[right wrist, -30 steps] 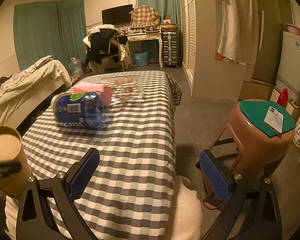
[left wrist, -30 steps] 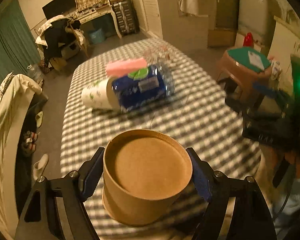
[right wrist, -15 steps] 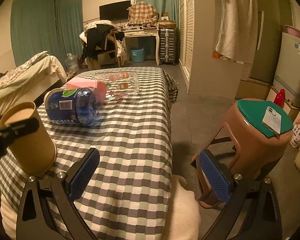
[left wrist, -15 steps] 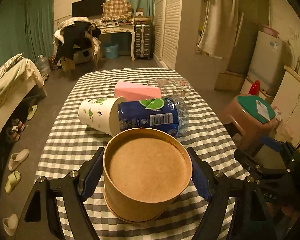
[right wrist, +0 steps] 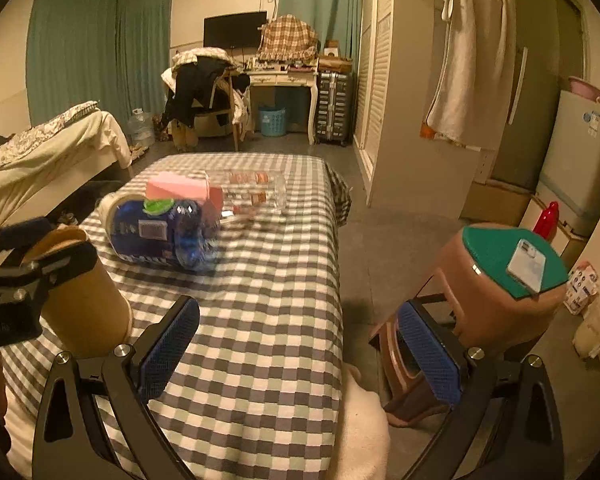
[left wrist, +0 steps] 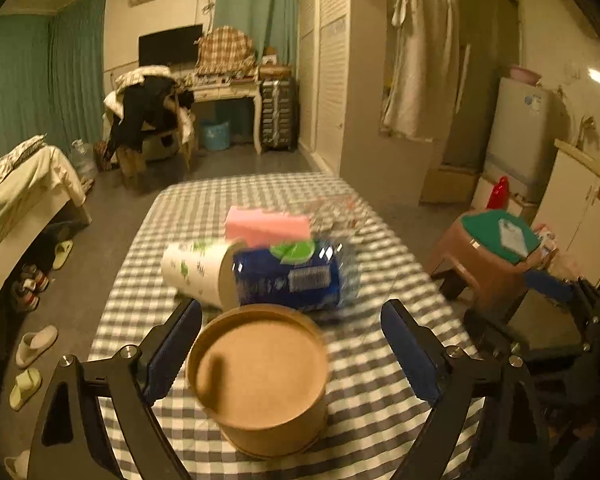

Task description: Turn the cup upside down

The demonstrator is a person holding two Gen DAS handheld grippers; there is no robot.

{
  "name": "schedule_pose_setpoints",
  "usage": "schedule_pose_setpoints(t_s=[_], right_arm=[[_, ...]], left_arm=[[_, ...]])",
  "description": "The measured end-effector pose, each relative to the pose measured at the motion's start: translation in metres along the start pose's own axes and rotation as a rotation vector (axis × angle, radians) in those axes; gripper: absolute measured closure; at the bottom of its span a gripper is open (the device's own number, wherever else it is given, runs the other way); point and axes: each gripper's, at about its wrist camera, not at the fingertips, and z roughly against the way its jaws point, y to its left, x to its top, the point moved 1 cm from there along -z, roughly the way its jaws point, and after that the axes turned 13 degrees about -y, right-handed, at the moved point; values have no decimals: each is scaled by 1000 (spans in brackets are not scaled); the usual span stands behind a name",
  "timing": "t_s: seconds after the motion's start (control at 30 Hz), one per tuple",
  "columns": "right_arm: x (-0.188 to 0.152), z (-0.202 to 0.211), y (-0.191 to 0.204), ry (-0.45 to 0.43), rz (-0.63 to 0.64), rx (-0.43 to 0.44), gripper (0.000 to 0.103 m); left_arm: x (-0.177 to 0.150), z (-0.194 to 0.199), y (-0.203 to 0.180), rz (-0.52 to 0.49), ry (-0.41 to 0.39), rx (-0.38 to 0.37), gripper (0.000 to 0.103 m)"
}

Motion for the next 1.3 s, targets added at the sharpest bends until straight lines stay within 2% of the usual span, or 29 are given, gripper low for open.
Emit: schedule_pose_setpoints(t_s=[0.17,0.27,0.37,0.5,0.67,0.83,1.3], right_arm=[[23,30,7,-78,12,-13,3],[36,50,13,-128,13,-16,3],[48,68,21,-171,16,-10,3],[58,89,38,-211,27,-3,3],[56,99,54,-217,21,25,3],[46,95,64,-196,11,38,0],[36,85,70,-165,24,13,0]], left_arm=[[24,22,2,5,-79,-12,9],[34,43,10,26,-128,7,1],[39,63,20,28,-160,83,0],[35,80,38,29,-163,190,0],[16,94,61,87,-146,260,0],[-3,100,67,69,-137,303,0],[-16,108,72,66,-134,310,0]])
